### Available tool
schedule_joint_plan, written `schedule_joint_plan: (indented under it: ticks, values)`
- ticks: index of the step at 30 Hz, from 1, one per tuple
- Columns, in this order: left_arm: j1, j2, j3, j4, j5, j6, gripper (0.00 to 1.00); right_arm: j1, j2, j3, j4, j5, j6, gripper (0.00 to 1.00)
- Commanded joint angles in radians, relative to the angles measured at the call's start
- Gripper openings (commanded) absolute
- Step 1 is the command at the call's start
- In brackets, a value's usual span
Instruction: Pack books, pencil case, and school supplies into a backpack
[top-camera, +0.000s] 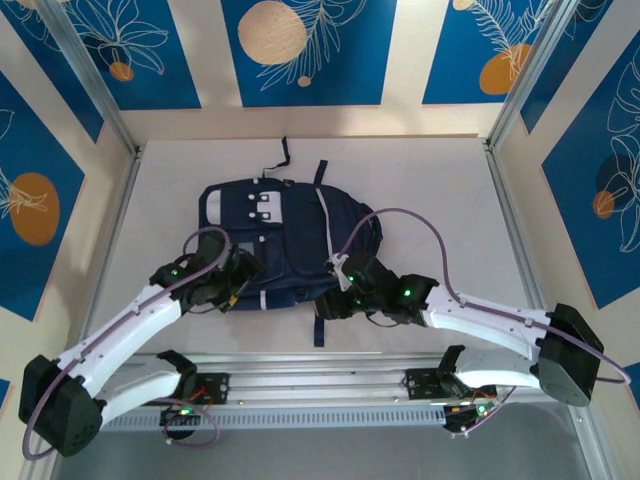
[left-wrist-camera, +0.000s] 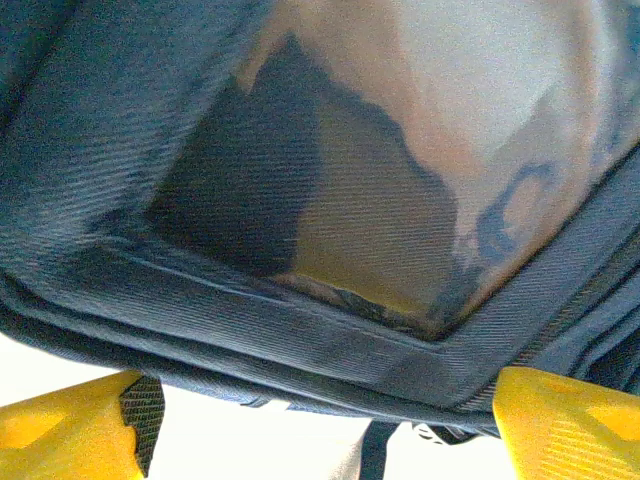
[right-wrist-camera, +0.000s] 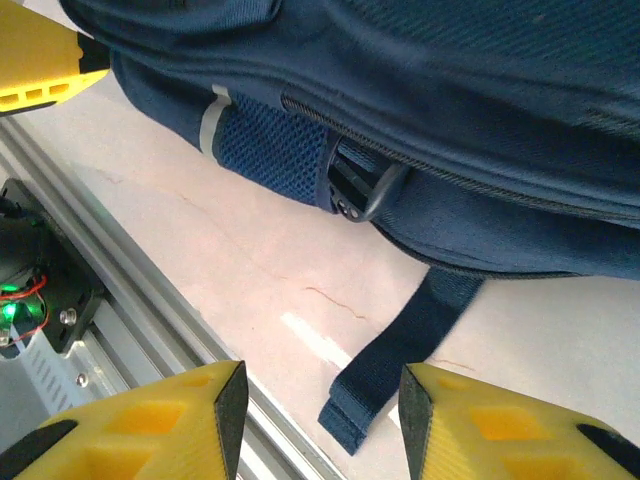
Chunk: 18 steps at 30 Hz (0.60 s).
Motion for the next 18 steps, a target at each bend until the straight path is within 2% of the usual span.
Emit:
schedule_joint_plan:
  ticks: [1,4,8,12,15,18]
  values:
    - [-0.027,-0.048,-0.001,-0.039,-0.012,-0.086,0.89,0.004,0.023,0.002,0.073,-0.032,-0.016,0.45]
    - [-0.051,-0.074,0.001,-0.074,-0.032,-0.123,0.93,0.004,0.018,0.014,0.05,0.063,0.005,0.45]
    - [-0.092,-0.068,-0.006,-0.051,-0.078,-0.151,0.97,-0.044,-0.073,-0.029,0.055,0.19,0.055,0.5]
    - [-0.096,0.059,0.046,-0.044,-0.166,-0.097,1.0,-0.199,-0.222,-0.072,0.041,0.206,0.113,0.56]
    - [-0.093,0.178,0.127,-0.067,-0.256,-0.006,0.97,-0.342,-0.315,-0.077,0.004,0.199,0.115,0.58]
    - [-0.034,0.233,0.192,-0.103,-0.313,0.101,0.95,-0.487,-0.326,-0.051,-0.022,0.161,0.099,0.61]
